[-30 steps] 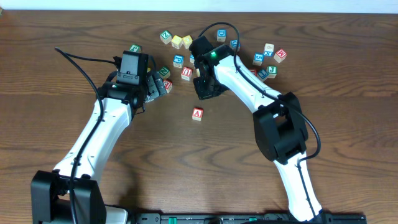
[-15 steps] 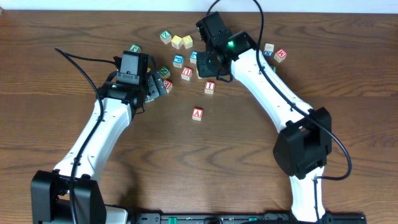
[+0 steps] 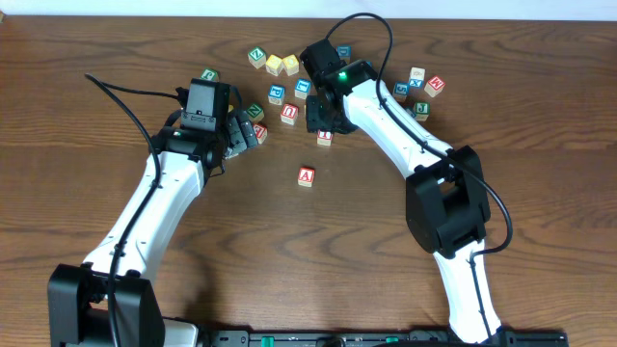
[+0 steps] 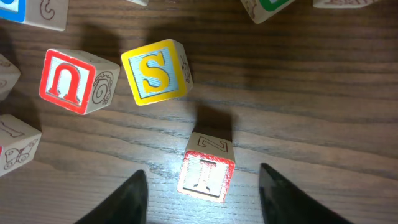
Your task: Spell out AI2
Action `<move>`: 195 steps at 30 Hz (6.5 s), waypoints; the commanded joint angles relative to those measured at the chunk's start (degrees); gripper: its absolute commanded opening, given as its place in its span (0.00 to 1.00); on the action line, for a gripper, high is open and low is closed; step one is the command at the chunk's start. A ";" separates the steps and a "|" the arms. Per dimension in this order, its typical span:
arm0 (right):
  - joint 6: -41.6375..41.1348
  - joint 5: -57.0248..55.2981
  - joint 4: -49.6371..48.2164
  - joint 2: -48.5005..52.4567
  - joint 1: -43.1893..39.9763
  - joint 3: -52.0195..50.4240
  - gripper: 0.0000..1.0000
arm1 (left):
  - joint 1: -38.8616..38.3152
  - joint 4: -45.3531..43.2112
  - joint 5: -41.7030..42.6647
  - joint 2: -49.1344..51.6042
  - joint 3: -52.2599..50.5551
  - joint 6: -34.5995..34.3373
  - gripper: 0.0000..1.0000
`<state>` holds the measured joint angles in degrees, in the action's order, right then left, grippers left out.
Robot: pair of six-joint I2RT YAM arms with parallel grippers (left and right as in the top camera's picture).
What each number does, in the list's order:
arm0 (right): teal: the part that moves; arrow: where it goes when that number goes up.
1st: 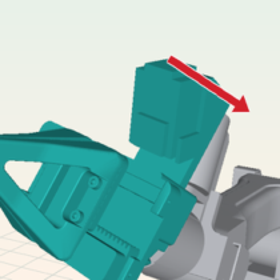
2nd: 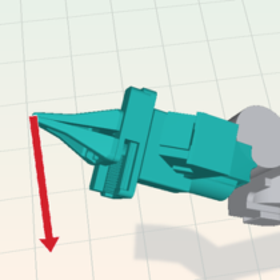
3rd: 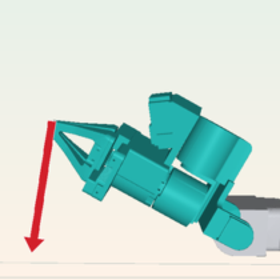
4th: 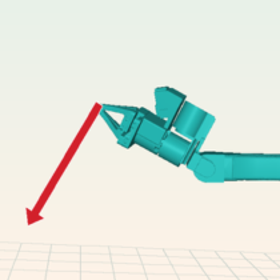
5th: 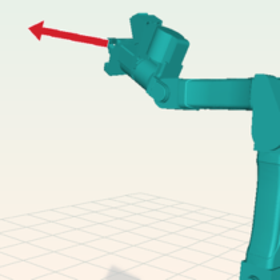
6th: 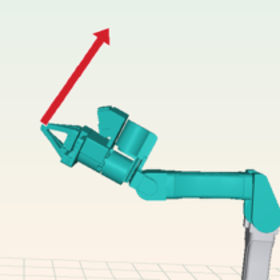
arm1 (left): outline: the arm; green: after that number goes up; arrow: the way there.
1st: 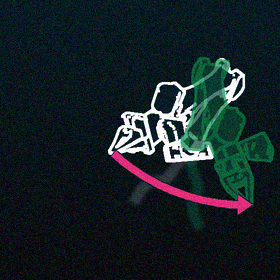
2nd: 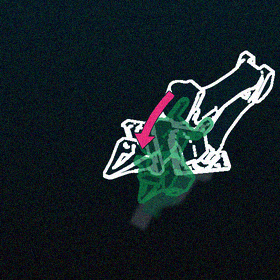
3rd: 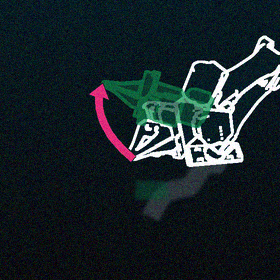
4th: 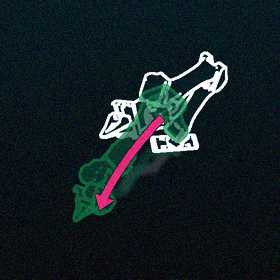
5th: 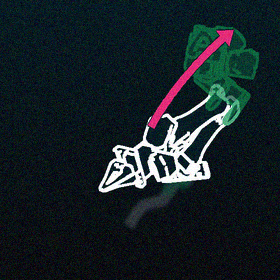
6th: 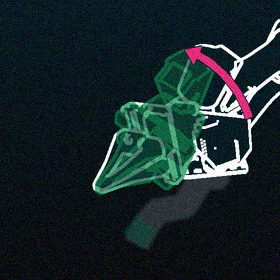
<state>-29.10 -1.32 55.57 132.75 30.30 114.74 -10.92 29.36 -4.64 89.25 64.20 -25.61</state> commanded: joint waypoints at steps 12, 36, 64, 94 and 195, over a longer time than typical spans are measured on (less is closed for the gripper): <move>-1.11 -0.92 -1.03 3.37 0.02 -0.22 0.41 | 0.24 0.04 -0.55 -0.15 0.52 0.31 0.96; 1.42 -0.90 -0.87 1.66 0.33 -2.99 0.21 | 0.24 0.04 -0.55 -0.15 0.52 0.31 0.96; 2.95 4.90 7.21 -2.56 3.30 -12.11 0.21 | 0.24 0.04 -0.57 -0.15 0.52 0.31 0.96; -3.69 -5.64 -0.11 -2.56 1.62 -12.11 0.27 | 0.24 0.04 -0.55 -0.15 0.52 0.31 0.96; -5.81 -2.47 2.34 -1.49 9.68 -8.79 0.22 | 14.49 4.90 -0.57 -3.65 0.83 5.18 0.96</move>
<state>-34.50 -1.43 58.39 130.91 40.29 106.00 3.29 34.15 -4.78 85.49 64.38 -19.68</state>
